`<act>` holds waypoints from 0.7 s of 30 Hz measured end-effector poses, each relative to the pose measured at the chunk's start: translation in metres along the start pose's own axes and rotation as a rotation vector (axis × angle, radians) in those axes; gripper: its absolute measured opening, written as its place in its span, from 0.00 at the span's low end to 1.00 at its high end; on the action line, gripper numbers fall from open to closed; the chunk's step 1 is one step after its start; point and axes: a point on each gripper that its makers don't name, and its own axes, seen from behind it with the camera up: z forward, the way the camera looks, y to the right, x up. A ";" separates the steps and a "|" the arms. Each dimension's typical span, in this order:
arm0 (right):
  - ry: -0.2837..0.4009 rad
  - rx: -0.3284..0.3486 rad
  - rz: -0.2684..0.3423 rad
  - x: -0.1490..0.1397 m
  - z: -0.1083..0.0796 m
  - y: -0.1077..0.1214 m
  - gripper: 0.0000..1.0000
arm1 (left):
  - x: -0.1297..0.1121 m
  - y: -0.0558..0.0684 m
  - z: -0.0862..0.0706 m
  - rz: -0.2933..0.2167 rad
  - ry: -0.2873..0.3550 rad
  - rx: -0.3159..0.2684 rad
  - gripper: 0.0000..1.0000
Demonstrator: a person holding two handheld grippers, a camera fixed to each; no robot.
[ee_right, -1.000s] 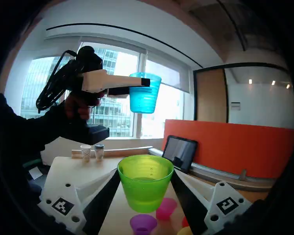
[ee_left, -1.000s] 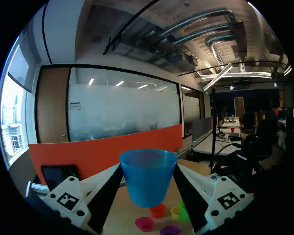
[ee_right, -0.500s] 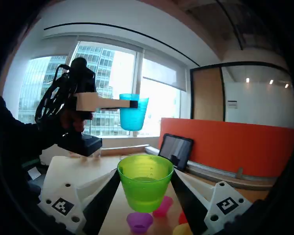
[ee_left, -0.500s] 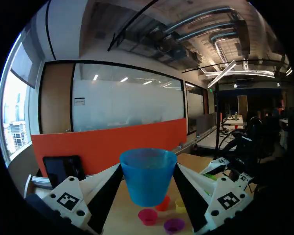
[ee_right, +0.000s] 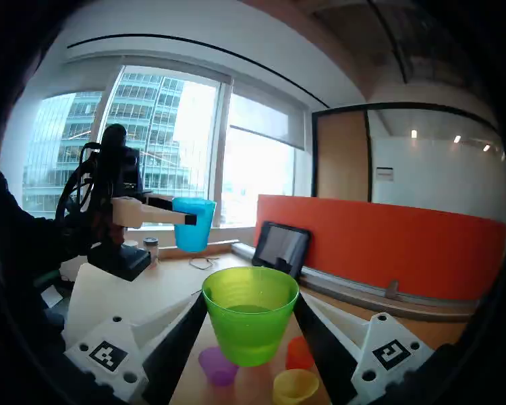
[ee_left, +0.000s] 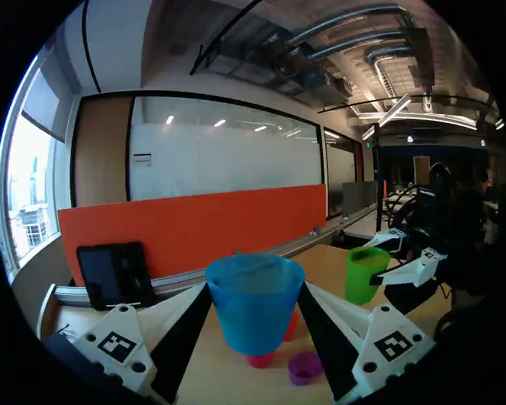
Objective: Pour water
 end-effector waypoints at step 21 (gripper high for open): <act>-0.068 -0.017 0.015 -0.023 -0.022 0.015 0.91 | -0.059 0.004 -0.012 0.008 -0.088 -0.003 0.86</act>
